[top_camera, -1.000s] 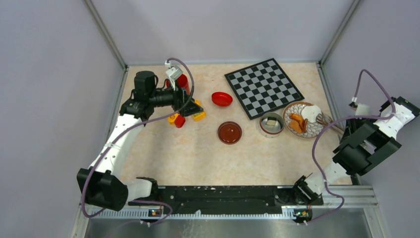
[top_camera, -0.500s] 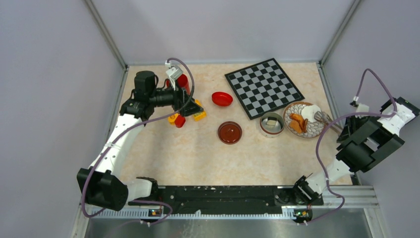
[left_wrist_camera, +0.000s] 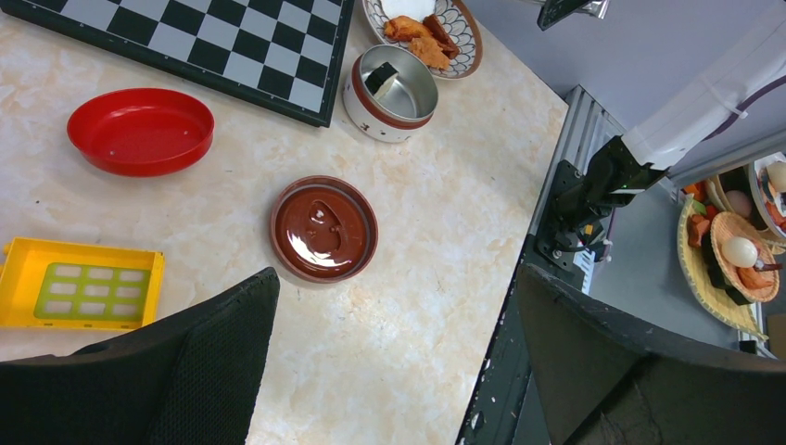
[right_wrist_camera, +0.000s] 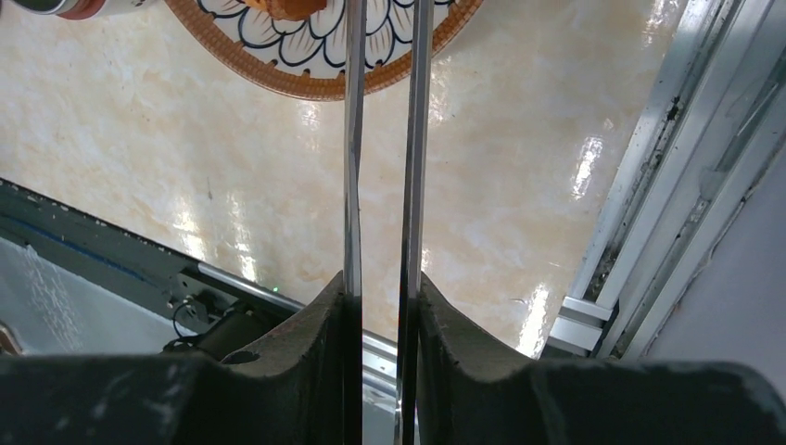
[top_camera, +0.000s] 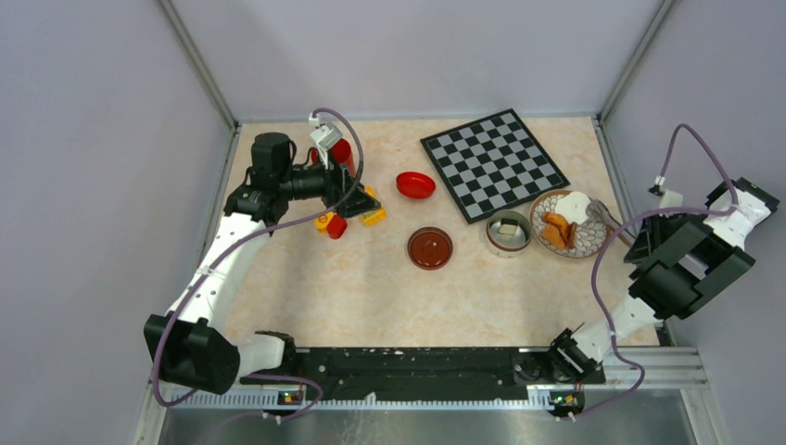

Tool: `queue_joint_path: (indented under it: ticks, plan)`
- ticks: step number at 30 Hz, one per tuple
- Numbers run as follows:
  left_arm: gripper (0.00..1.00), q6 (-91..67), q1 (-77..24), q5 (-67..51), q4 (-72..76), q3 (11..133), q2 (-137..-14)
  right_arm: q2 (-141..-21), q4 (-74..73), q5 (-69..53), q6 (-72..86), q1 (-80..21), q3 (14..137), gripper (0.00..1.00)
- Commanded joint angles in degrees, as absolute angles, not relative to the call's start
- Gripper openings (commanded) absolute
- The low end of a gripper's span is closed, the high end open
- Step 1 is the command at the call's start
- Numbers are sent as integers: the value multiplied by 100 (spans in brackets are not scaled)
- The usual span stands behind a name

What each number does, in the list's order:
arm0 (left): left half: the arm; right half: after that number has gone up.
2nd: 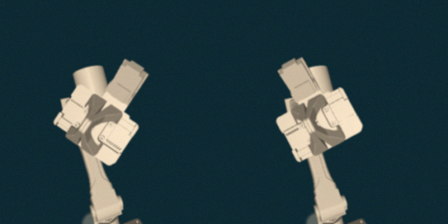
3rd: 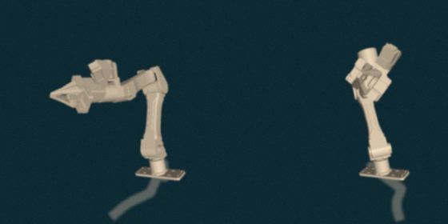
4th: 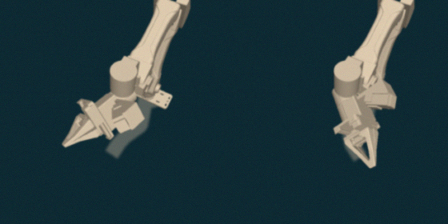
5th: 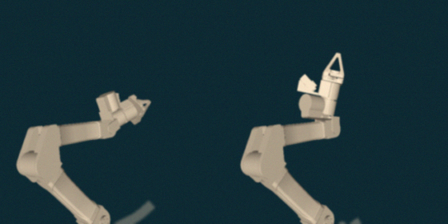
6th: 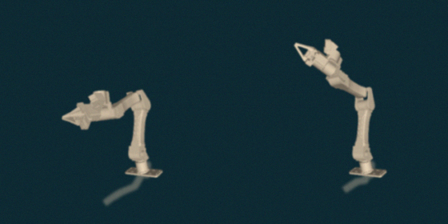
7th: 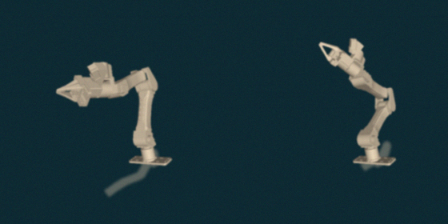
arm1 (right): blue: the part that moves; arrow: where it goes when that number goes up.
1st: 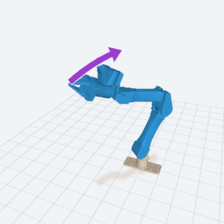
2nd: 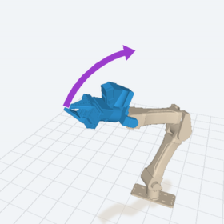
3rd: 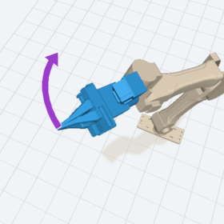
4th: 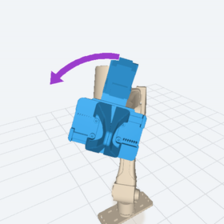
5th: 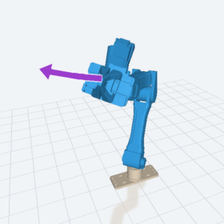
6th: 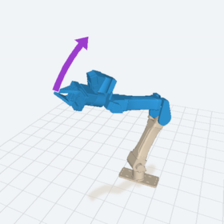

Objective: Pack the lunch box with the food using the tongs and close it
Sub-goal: Pick up the fake food from the plate.

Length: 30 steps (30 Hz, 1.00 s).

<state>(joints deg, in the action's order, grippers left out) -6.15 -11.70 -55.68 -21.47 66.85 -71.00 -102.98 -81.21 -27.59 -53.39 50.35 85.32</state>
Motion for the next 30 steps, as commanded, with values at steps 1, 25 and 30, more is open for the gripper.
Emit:
queue_joint_path:
  ticks: [1, 25, 30]
  plan:
    - [99, -685, -1143, -5651, -1954, 6695, -7081, -10143, -8298, -3153, -5664, 5010, 8874, 21]
    - [99, -683, -1134, -5640, -1970, 6685, -7011, -10021, -8170, -3002, -5382, 4431, 8692, 27]
    - [99, -691, -1134, -5645, -1943, 6684, -7031, -9991, -8156, -2957, -5290, 4310, 8669, 27]
